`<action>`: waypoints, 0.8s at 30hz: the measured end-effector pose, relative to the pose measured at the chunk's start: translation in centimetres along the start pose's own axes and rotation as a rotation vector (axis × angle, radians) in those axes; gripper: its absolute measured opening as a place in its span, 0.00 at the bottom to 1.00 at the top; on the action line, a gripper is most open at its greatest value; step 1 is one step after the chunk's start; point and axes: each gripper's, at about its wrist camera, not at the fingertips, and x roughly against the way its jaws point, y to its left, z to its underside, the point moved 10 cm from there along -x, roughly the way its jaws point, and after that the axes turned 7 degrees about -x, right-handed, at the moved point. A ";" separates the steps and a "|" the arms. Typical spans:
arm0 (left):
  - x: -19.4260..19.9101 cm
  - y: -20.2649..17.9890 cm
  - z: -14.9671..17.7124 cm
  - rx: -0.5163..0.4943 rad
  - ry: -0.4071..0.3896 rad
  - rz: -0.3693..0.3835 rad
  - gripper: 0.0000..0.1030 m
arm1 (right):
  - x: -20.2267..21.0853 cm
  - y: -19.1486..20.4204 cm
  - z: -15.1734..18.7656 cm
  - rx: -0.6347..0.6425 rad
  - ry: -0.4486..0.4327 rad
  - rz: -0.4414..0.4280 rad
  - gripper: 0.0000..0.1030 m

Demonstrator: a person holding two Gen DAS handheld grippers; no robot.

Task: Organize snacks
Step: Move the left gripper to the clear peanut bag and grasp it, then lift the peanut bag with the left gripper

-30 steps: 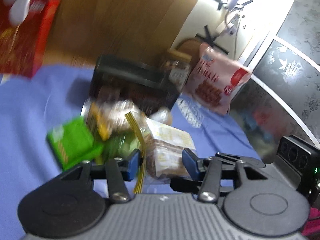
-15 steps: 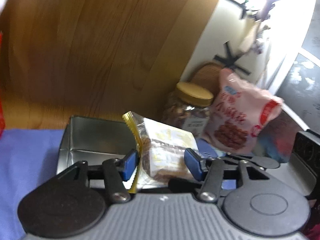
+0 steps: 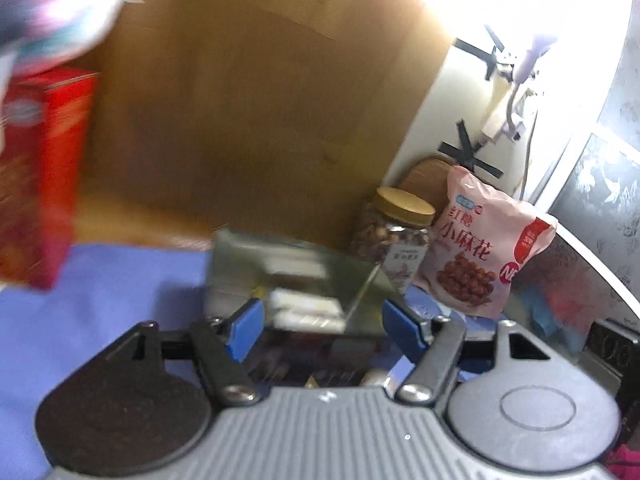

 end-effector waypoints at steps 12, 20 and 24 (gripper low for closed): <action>3.8 4.0 7.2 0.160 0.036 -0.081 0.66 | -4.5 2.5 3.1 -0.098 0.090 0.011 0.57; -1.1 2.1 8.9 0.193 0.117 -0.010 0.47 | -6.6 2.8 4.4 -0.205 0.220 -0.076 0.36; 0.8 0.5 8.9 0.180 0.075 0.038 0.49 | -4.0 4.2 4.2 -0.173 0.162 -0.057 0.31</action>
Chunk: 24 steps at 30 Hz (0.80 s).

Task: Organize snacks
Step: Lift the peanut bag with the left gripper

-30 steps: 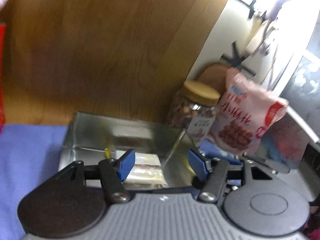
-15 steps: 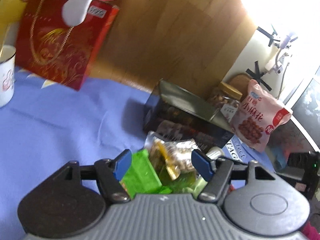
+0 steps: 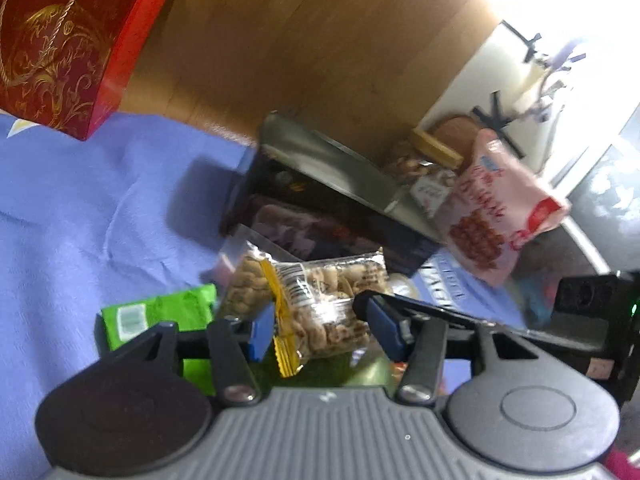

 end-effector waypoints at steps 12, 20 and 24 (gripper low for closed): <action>4.6 -5.7 6.0 -0.111 0.040 0.102 0.50 | 7.3 2.6 5.5 -0.042 -0.078 -0.068 0.28; 3.1 -4.8 10.1 -0.138 0.133 0.032 0.55 | 6.5 0.6 9.5 -0.121 0.002 0.014 0.36; 3.9 -4.2 10.0 -0.157 0.105 -0.010 0.62 | 7.0 0.5 8.6 -0.079 -0.065 0.079 0.52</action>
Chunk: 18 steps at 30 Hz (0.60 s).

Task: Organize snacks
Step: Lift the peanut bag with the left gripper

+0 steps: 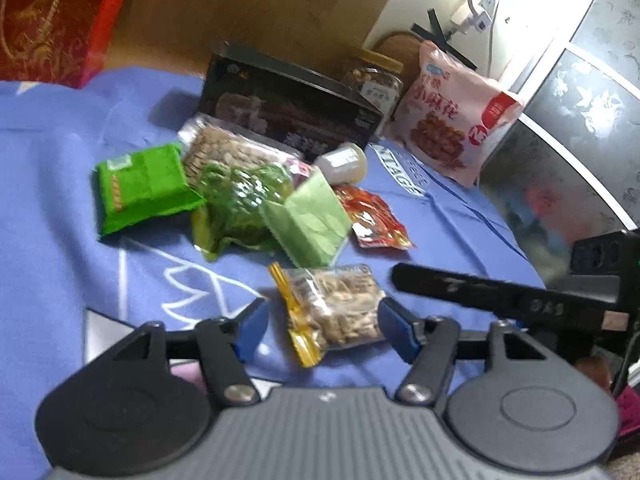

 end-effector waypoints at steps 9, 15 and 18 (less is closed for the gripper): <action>2.3 2.4 0.0 0.047 -0.040 -0.040 0.64 | 1.3 0.1 -0.2 0.095 -0.046 -0.002 0.52; 2.0 2.0 0.1 0.038 -0.023 -0.045 0.64 | 1.6 0.3 0.8 0.167 -0.014 0.002 0.52; 1.6 1.4 0.1 0.025 -0.011 -0.036 0.64 | 1.5 0.3 1.5 0.207 0.016 0.012 0.52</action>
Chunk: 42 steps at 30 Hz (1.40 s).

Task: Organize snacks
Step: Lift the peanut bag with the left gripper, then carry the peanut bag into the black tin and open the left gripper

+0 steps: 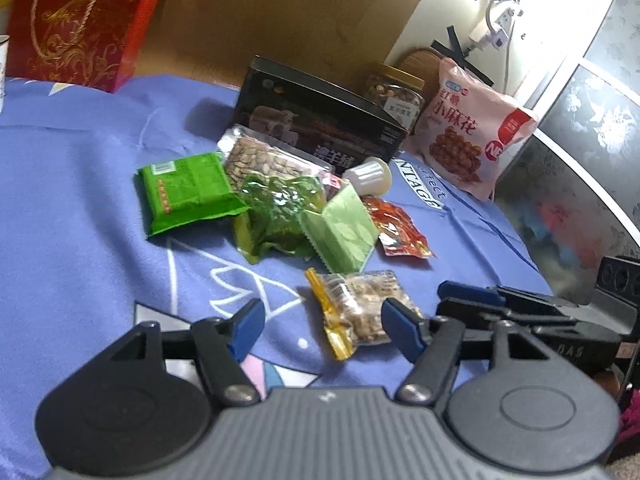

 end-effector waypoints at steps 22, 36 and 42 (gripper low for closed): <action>-2.0 -1.5 -2.0 0.010 0.045 0.084 0.23 | -2.5 1.8 0.2 0.209 0.070 -0.008 0.18; -9.1 -2.0 -20.2 -0.156 -0.102 0.017 0.23 | -6.6 -3.0 -16.3 0.230 -0.146 0.140 0.18; -13.9 0.3 -21.6 -0.147 -0.064 -0.037 0.25 | -10.8 -6.5 -18.2 0.231 -0.080 0.204 0.18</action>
